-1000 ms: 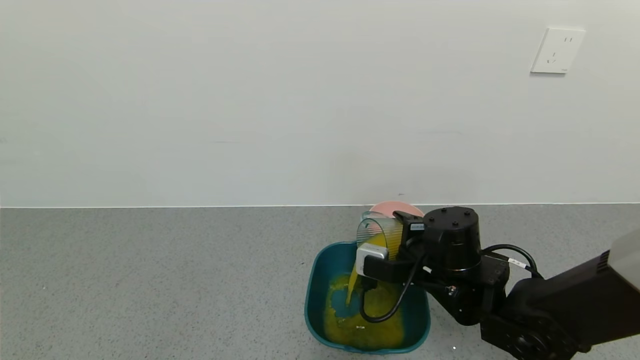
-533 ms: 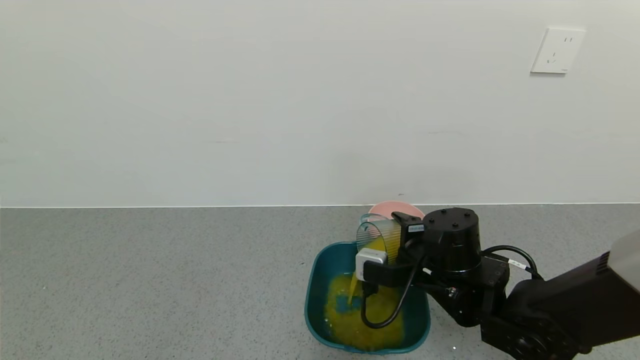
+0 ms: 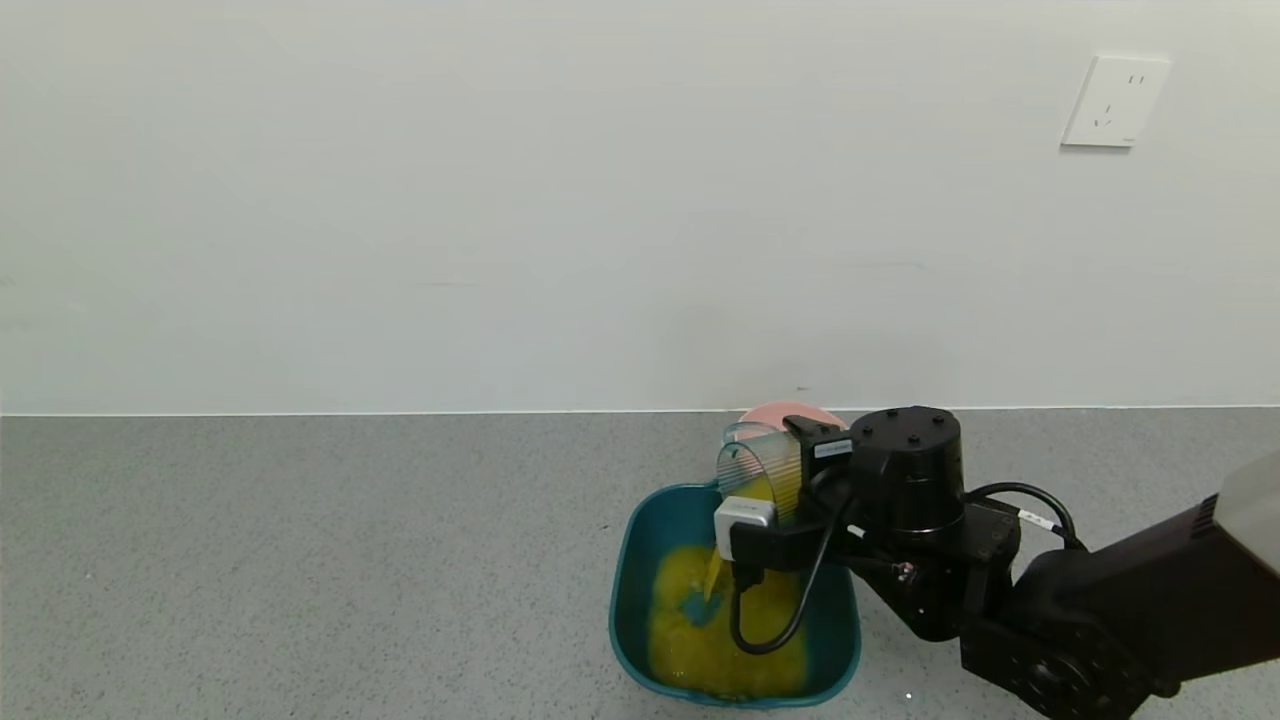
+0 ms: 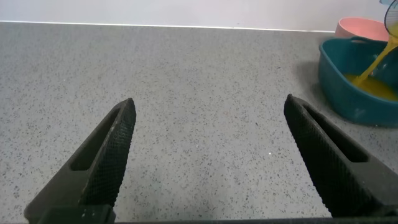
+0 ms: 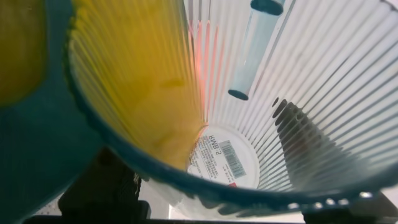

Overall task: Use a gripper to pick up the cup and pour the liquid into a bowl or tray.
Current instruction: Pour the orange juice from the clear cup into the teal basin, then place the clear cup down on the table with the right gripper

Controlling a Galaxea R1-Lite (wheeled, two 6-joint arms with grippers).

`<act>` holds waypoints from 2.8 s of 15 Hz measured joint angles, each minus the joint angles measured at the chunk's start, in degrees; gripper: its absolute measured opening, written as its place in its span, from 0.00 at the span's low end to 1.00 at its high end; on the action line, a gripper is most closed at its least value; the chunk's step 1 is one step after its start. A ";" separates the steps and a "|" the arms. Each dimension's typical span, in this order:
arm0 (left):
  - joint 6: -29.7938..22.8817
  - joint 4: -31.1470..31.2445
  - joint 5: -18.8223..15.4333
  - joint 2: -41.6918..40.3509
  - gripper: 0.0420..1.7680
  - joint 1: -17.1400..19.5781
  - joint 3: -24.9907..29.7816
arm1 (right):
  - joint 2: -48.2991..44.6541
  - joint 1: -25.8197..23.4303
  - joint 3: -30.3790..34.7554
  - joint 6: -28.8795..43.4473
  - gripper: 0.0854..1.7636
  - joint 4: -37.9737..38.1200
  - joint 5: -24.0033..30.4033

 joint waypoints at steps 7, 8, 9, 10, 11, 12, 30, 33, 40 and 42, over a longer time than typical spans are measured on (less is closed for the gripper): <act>-0.02 0.00 0.00 0.00 0.97 0.00 0.00 | 0.07 0.00 -1.38 -8.11 0.76 -1.02 -0.09; -0.02 0.00 0.00 0.00 0.97 0.00 0.00 | 0.07 0.06 -1.40 -9.14 0.76 -1.02 -0.06; -0.02 0.00 0.00 0.00 0.97 0.00 0.00 | 0.02 0.11 -1.45 -10.17 0.76 -1.05 -0.06; -0.02 0.00 0.00 0.00 0.97 0.00 0.00 | -0.04 0.11 -1.45 -11.39 0.76 -1.11 -0.06; -0.02 0.00 0.00 0.00 0.97 0.00 0.00 | -0.09 0.13 -1.46 -12.51 0.76 -1.11 -0.09; -0.05 0.00 -0.02 0.00 0.97 0.00 0.00 | -0.17 0.15 -1.55 -13.90 0.76 -1.13 -0.06; -0.02 0.00 -0.02 0.00 0.97 0.00 0.00 | -1.16 1.49 -2.36 -22.88 0.76 -0.98 -1.79; -0.02 0.00 0.00 0.00 0.97 0.00 0.00 | -1.00 1.77 -2.43 -22.87 0.76 -0.98 -1.79; -0.02 0.00 0.00 0.00 0.97 0.00 0.00 | -0.63 1.77 -2.43 -22.82 0.76 -1.08 -1.83; -0.02 0.00 0.00 0.00 0.97 0.00 0.00 | -0.50 1.55 -2.43 -22.76 0.76 -1.16 -1.79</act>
